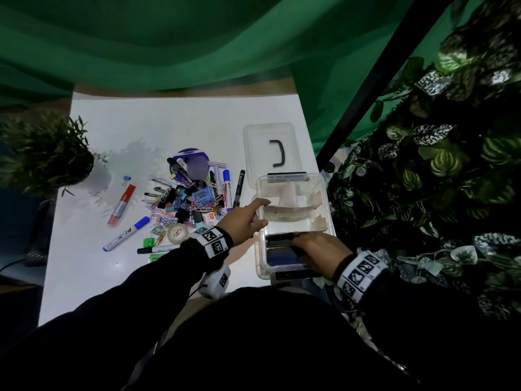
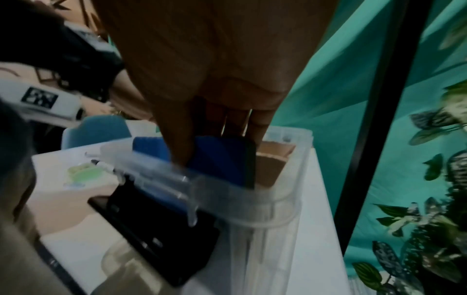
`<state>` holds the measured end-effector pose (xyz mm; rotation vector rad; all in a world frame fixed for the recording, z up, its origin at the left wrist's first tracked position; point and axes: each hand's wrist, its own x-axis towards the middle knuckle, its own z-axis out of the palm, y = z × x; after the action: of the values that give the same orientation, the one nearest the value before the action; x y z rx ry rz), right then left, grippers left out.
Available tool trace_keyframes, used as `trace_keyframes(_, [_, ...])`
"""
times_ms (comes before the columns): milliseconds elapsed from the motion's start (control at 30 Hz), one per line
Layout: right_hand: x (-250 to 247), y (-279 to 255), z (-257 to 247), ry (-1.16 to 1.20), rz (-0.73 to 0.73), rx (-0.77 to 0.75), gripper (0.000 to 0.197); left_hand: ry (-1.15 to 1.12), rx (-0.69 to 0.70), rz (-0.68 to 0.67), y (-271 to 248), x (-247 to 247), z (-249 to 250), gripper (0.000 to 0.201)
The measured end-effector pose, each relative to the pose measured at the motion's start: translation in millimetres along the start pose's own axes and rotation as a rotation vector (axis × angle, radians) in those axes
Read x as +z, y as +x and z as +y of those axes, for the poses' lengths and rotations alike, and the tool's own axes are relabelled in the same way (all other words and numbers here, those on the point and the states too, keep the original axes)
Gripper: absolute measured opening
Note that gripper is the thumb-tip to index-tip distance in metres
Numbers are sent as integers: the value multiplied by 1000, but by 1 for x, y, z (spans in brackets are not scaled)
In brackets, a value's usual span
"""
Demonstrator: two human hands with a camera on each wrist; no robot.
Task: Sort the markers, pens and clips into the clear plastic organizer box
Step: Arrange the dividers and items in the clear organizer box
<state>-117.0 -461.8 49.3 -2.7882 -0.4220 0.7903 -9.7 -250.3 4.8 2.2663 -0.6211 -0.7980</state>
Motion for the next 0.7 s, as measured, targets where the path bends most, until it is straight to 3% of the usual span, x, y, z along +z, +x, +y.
trace_keyframes(133, [9,20,-5,-114,-117,58,24,-3,-26,6,-1,1,1,45])
trace_keyframes(333, [12,25,-9,-288,-67,42,29,-11,-35,20,-2,1,4,44])
trace_keyframes(600, [2,39,-4,-323,-216,-65,22,-17,-25,27,-2,1,3,43])
trace_keyframes(700, [7,37,5,-253,-233,-91,29,-12,-25,13,0,0,3,43])
